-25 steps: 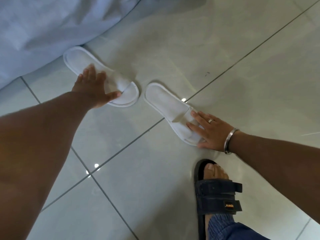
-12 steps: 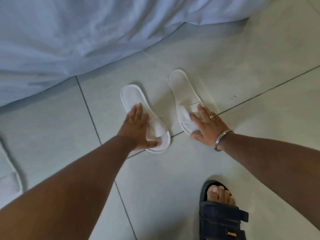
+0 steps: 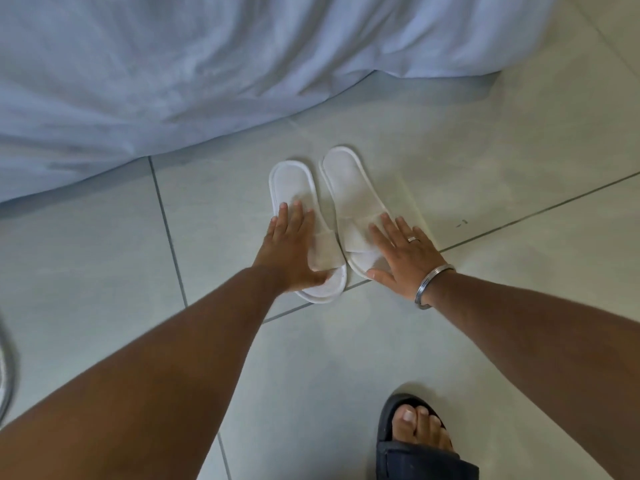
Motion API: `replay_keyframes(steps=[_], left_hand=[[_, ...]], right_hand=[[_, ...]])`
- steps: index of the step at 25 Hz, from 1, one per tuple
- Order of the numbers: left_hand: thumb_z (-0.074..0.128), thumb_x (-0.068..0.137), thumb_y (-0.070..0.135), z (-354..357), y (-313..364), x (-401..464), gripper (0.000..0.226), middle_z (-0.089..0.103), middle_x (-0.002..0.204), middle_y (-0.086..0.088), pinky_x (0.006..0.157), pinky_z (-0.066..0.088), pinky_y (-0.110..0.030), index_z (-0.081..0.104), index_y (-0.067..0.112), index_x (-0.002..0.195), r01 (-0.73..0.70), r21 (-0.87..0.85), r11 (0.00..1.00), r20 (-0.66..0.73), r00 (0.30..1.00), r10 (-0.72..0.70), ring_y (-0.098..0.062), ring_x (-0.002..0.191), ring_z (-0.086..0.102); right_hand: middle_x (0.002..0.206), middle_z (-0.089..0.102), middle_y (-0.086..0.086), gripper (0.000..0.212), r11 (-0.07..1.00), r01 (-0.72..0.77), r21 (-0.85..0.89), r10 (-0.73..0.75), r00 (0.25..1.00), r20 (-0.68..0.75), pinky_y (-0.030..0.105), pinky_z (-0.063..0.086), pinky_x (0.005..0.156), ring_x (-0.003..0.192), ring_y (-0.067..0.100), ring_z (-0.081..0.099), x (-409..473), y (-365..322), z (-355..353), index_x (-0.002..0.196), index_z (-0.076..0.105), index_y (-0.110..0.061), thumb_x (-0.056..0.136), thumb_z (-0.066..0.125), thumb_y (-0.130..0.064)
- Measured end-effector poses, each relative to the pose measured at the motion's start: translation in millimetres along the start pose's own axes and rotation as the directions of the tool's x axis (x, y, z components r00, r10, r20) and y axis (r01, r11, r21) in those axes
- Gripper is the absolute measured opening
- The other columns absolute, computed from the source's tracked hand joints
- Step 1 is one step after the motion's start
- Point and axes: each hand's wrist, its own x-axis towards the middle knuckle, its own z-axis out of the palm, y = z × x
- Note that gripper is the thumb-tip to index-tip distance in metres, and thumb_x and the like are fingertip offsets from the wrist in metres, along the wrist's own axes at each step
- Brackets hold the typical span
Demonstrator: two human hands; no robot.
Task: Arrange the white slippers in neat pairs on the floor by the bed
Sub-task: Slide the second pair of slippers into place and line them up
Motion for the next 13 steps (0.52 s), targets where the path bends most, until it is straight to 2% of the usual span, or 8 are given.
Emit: replay_keyframes(steps=[3, 6, 11, 13], left_hand=[[0.069, 0.067, 0.073, 12.9, -3.5, -19.9, 0.135, -0.02, 0.166, -0.009, 0.126, 0.002, -0.045, -0.008, 0.011, 0.158, -0.026, 0.013, 1.0, -0.024, 0.999, 0.026, -0.028, 0.152, -0.019], [0.07, 0.067, 0.072, 16.3, 1.4, -10.2, 0.134, -0.018, 0.166, -0.009, 0.126, -0.002, -0.04, -0.007, 0.009, 0.158, -0.056, 0.045, 0.997, -0.009, 0.998, 0.056, -0.025, 0.153, -0.017], [0.07, 0.069, 0.072, 19.5, 32.2, 19.3, 0.134, -0.019, 0.166, -0.011, 0.125, -0.004, -0.041, -0.007, 0.007, 0.158, -0.027, 0.016, 1.0, -0.02, 0.999, 0.027, -0.027, 0.153, -0.017], [0.07, 0.068, 0.073, 23.1, 35.6, 21.0, 0.136, -0.019, 0.166, -0.011, 0.125, -0.004, -0.041, -0.008, 0.007, 0.157, 0.005, 0.005, 1.0, -0.029, 1.0, -0.005, -0.027, 0.153, -0.017]], right_hand=[[0.159, 0.007, 0.012, 0.085, 0.999, 0.039, 0.009, -0.039, 0.999, -0.004, 0.048, 0.019, 0.113, 0.144, 0.033, 0.015, -3.4, 8.7, 1.9, 0.15, 0.005, -0.02, 0.081, 0.018, -0.068], [0.159, 0.007, 0.012, 0.084, 0.999, 0.045, 0.025, -0.045, 0.999, 0.02, 0.047, 0.019, 0.113, 0.144, 0.031, 0.015, -4.6, 15.6, 8.6, 0.15, 0.011, -0.022, 0.079, 0.016, -0.068], [0.16, 0.002, 0.012, 0.079, 0.999, -0.033, 0.034, 0.032, 0.999, 0.012, 0.044, 0.015, 0.115, 0.145, 0.031, 0.009, 2.6, 41.4, 6.5, 0.15, 0.007, -0.021, 0.087, 0.035, -0.06], [0.159, 0.004, 0.014, 0.08, 0.999, -0.025, 0.024, 0.025, 1.0, 0.003, 0.045, 0.018, 0.114, 0.144, 0.033, 0.011, 3.5, 45.7, 8.1, 0.15, 0.009, -0.019, 0.086, 0.032, -0.061]])
